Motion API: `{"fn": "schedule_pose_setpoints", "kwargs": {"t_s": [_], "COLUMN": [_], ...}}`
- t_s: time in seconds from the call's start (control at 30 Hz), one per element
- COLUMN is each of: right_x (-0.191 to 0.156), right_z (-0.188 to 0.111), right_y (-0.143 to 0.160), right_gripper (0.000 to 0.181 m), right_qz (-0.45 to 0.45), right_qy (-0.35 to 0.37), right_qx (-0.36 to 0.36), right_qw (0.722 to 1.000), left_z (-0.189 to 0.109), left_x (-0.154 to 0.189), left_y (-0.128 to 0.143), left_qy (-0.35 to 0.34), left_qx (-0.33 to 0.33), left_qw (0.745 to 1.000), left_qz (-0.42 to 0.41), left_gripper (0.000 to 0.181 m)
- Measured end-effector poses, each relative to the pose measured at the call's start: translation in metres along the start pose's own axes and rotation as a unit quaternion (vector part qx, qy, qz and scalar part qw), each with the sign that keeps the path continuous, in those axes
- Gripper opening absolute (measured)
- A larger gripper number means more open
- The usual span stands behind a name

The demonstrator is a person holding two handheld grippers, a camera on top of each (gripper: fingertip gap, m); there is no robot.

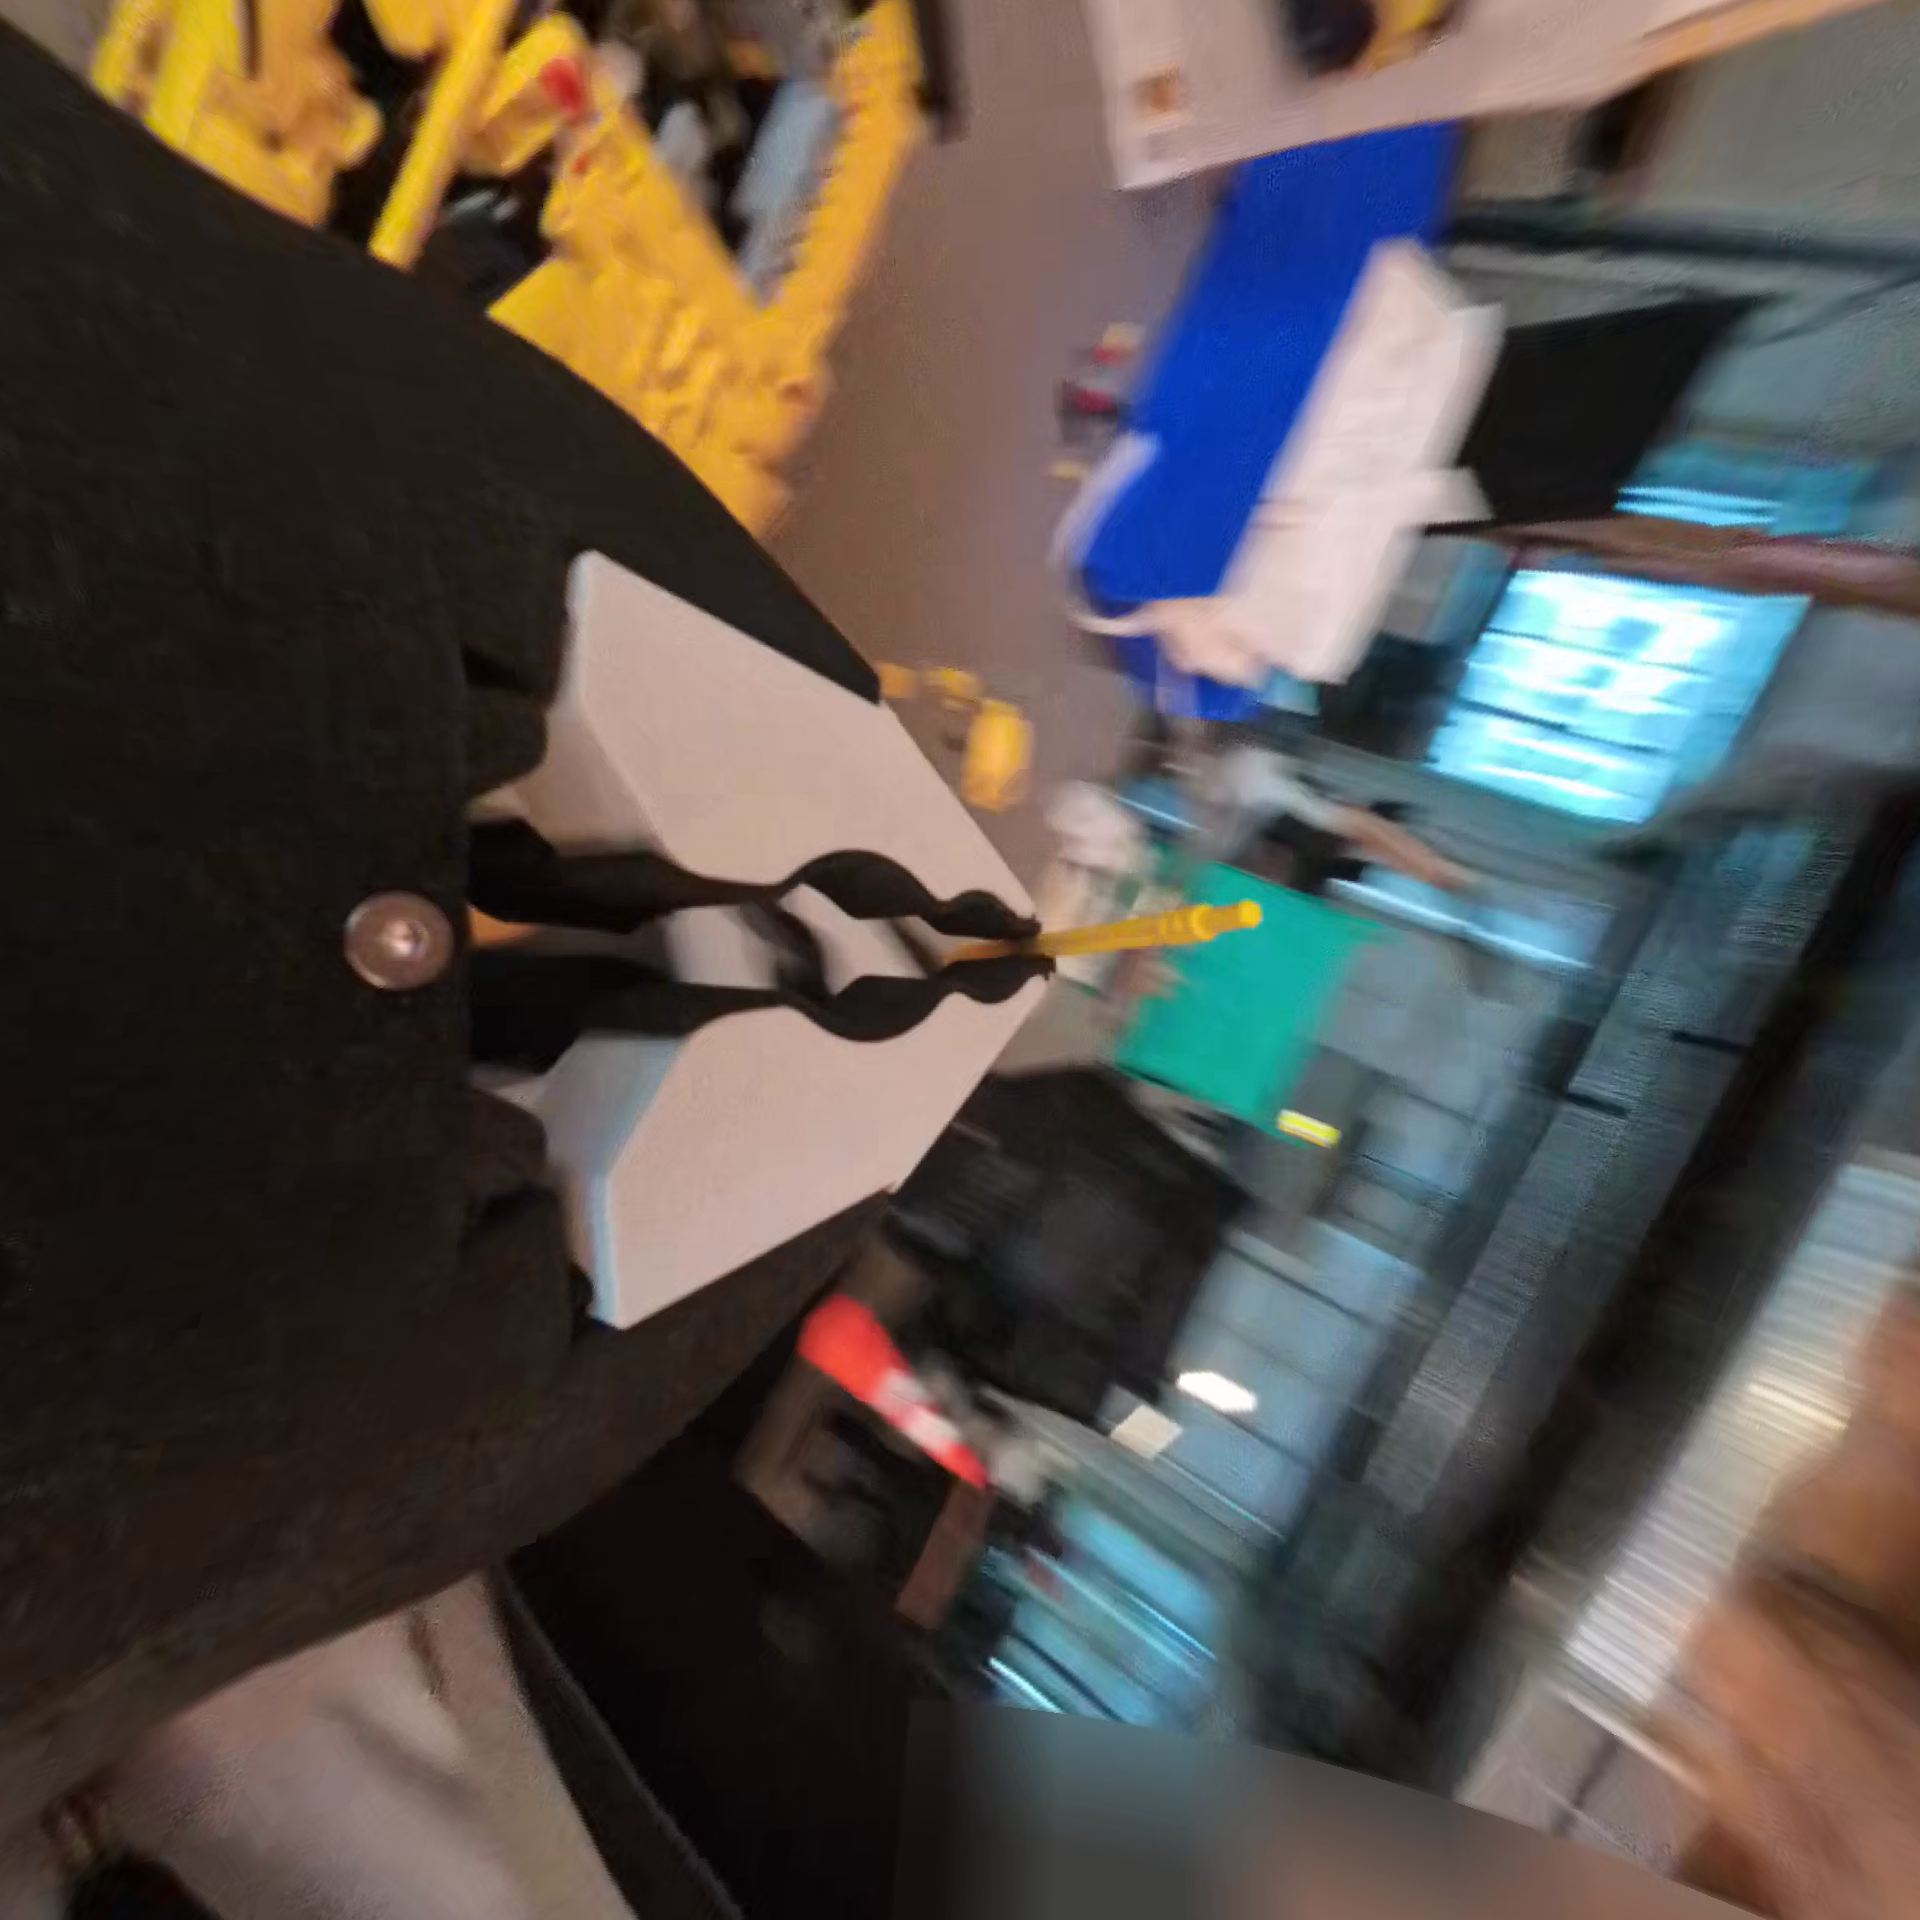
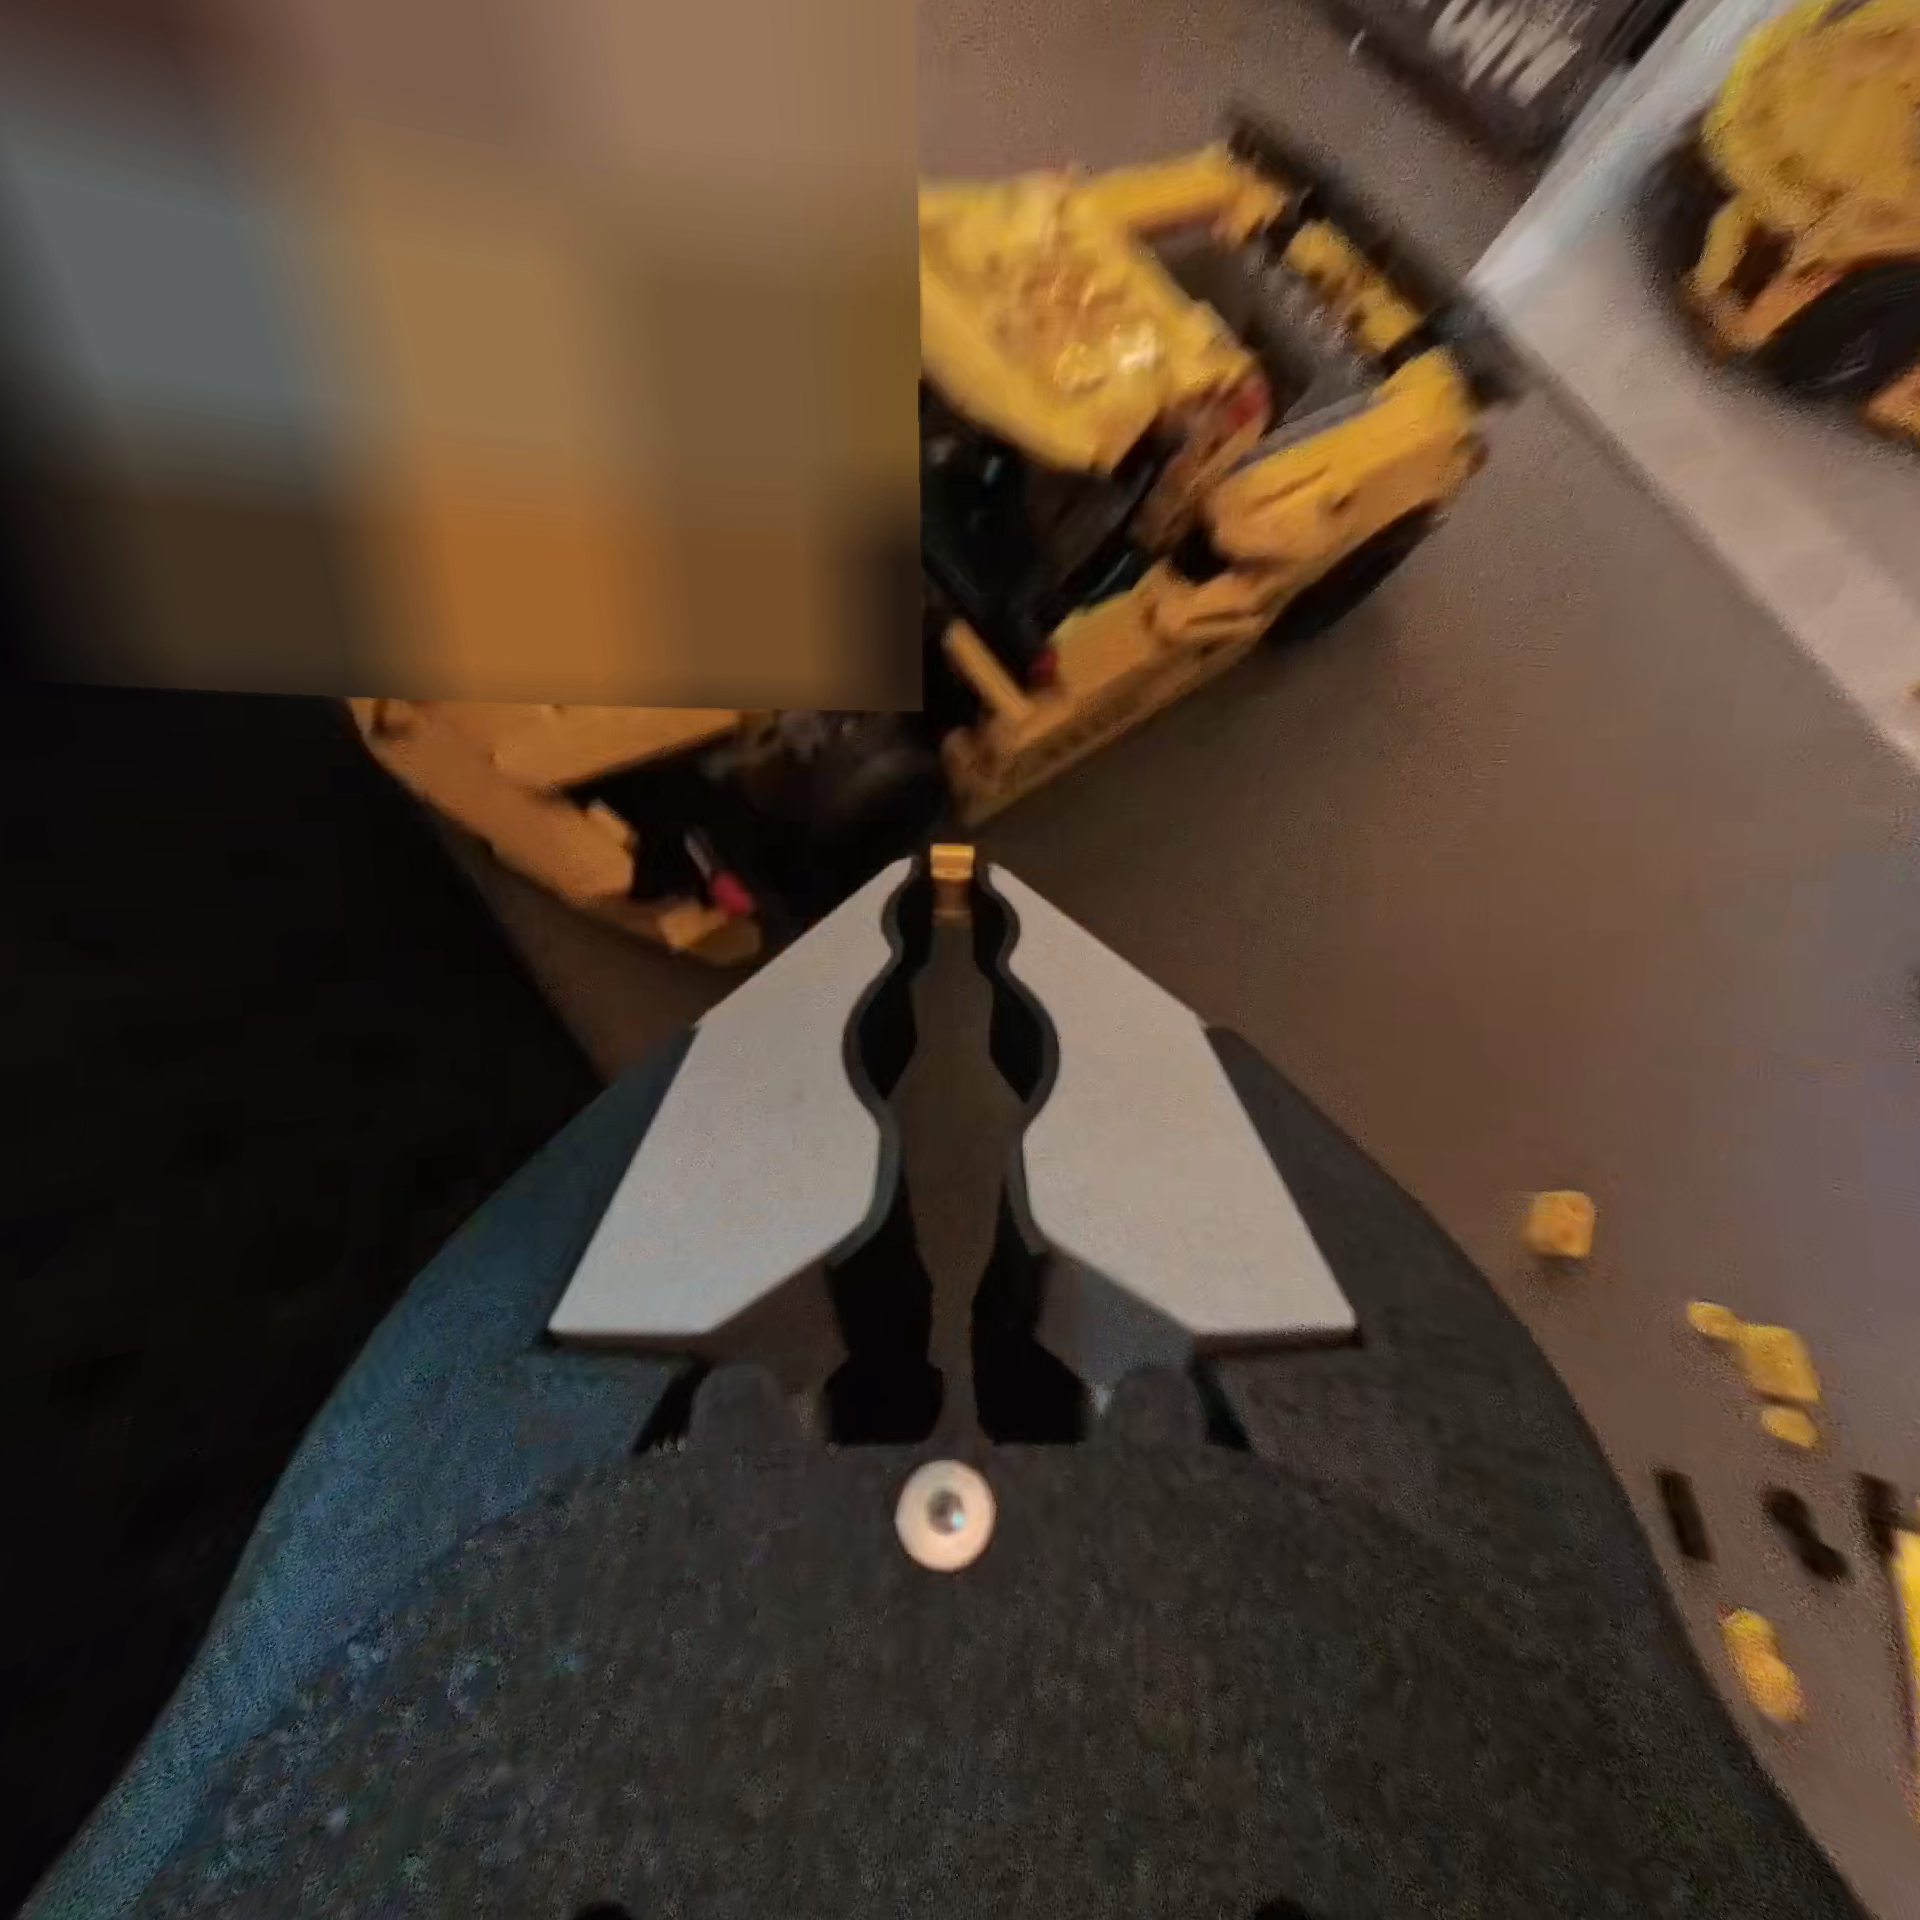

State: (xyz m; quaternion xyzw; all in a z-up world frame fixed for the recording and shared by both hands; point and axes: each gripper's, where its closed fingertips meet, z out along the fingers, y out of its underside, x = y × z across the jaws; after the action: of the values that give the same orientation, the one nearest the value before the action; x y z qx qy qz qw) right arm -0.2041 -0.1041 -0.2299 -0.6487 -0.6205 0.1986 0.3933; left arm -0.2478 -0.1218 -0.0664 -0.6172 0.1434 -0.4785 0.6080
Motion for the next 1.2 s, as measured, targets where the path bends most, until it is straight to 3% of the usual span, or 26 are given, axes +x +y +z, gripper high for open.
{"fn": "schedule_pose_setpoints", "kwargs": {"t_s": [0.1,0.17,0.27,0.4,0.5,0.63,0.8,0.87,0.93,1.0,1.07,1.2], "right_x": [0.017,0.042,0.106,0.191,0.219,0.211,0.206,0.204,0.200,0.200,0.199,0.198], "right_z": [-0.027,-0.035,-0.059,-0.113,-0.135,-0.123,-0.115,-0.114,-0.113,-0.113,-0.113,-0.113], "right_y": [-0.033,-0.018,0.028,0.121,0.163,0.194,0.192,0.192,0.190,0.190,0.190,0.187], "right_gripper": [0.007,0.007,0.007,0.007,0.007,0.007,0.007,0.008,0.016,0.021,0.022,0.026], "right_qz": [0.041,0.082,0.134,0.173,0.231,0.247,0.206,0.222,0.227,0.223,0.222,0.232], "right_qy": [0.016,0.029,0.108,0.211,0.198,0.147,0.178,0.157,0.138,0.139,0.134,0.122], "right_qx": [0.100,0.088,0.061,-0.048,-0.067,-0.069,-0.074,-0.070,-0.062,-0.062,-0.061,-0.050], "right_qw": [0.994,0.992,0.983,0.961,0.950,0.955,0.959,0.960,0.962,0.963,0.964,0.964], "left_z": [-0.025,-0.034,-0.022,0.003,0.029,0.084,0.136,0.159,0.180,0.197,0.214,0.216], "left_x": [-0.015,-0.014,-0.015,-0.032,-0.041,-0.078,-0.145,-0.158,-0.184,-0.190,-0.186,-0.179], "left_y": [-0.045,-0.057,-0.022,0.053,0.084,0.096,0.138,0.154,0.164,0.175,0.178,0.171], "left_qy": [-0.065,-0.072,-0.046,-0.078,-0.084,-0.075,-0.075,-0.063,-0.077,-0.066,-0.057,-0.051], "left_qx": [-0.009,0.007,-0.052,-0.241,-0.400,-0.537,-0.712,-0.744,-0.761,-0.767,-0.758,-0.749], "left_qw": [0.995,0.994,0.997,0.967,0.909,0.832,0.687,0.657,0.623,0.617,0.634,0.648], "left_qz": [0.077,0.077,0.031,0.023,0.076,0.117,0.125,0.109,0.163,0.160,0.139,0.126], "left_gripper": [0.003,0.003,0.003,0.003,0.003,0.003,0.003,0.003,0.003,0.003,0.004,0.028]}}
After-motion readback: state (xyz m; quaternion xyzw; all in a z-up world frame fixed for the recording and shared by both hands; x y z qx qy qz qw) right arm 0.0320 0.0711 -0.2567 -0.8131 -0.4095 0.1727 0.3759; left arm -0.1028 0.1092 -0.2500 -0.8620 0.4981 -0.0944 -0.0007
